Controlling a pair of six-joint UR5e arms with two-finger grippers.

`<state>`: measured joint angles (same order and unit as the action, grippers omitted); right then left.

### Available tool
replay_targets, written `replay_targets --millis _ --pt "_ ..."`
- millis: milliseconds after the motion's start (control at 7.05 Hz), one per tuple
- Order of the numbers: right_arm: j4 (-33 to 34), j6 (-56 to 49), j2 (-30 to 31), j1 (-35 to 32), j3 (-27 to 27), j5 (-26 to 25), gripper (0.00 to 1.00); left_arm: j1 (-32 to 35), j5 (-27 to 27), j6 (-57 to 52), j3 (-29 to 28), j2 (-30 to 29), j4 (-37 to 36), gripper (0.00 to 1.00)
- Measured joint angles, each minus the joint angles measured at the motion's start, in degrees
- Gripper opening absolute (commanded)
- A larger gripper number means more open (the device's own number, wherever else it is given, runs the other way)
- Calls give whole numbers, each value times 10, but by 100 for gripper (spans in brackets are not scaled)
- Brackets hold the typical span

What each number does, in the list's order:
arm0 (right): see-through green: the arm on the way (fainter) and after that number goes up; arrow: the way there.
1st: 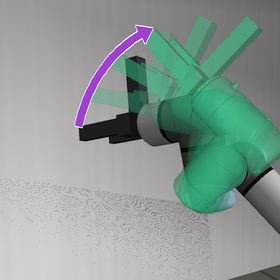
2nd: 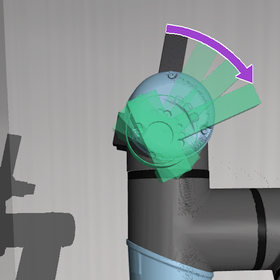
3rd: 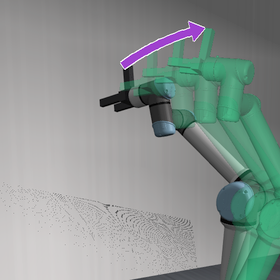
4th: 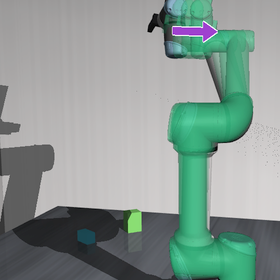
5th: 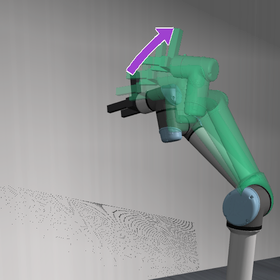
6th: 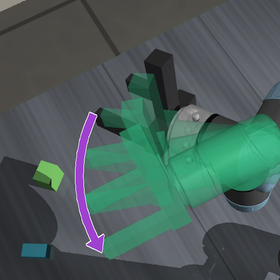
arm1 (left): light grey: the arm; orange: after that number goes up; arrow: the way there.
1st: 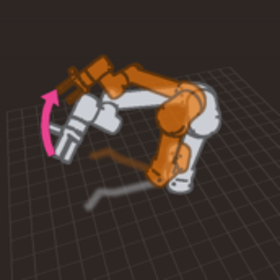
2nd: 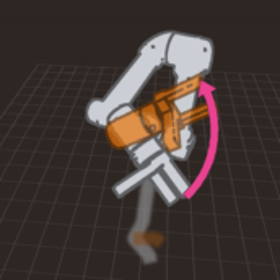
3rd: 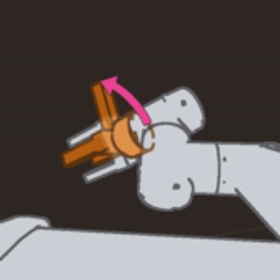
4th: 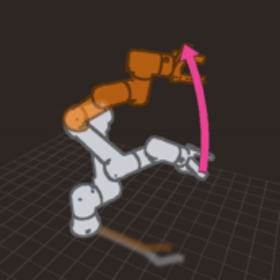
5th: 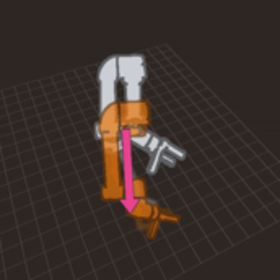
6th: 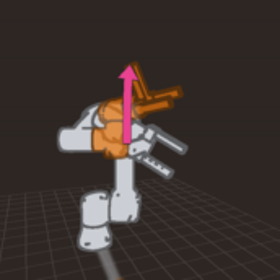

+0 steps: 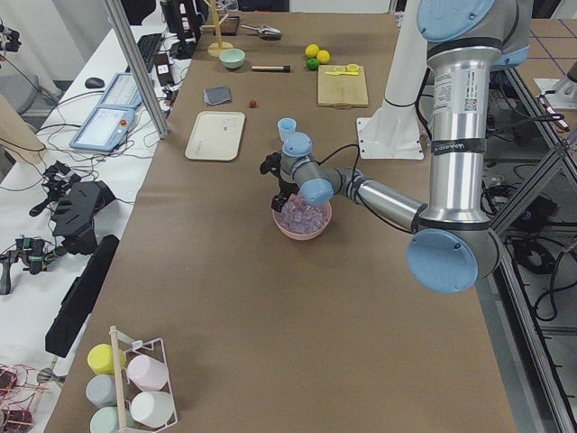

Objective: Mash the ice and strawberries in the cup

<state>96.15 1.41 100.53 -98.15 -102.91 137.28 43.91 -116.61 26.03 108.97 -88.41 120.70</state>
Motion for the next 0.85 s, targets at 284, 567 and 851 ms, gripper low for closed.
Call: replay_targets --millis 284,567,851 --pt "-1 0 0 0 0 0 100 -4 13 1 -5 -1 0 97" --pt "-1 -1 0 0 0 0 100 -10 19 1 -8 -1 0 97" --pt "-1 -1 0 -3 0 0 100 -17 19 2 -8 -1 0 97"
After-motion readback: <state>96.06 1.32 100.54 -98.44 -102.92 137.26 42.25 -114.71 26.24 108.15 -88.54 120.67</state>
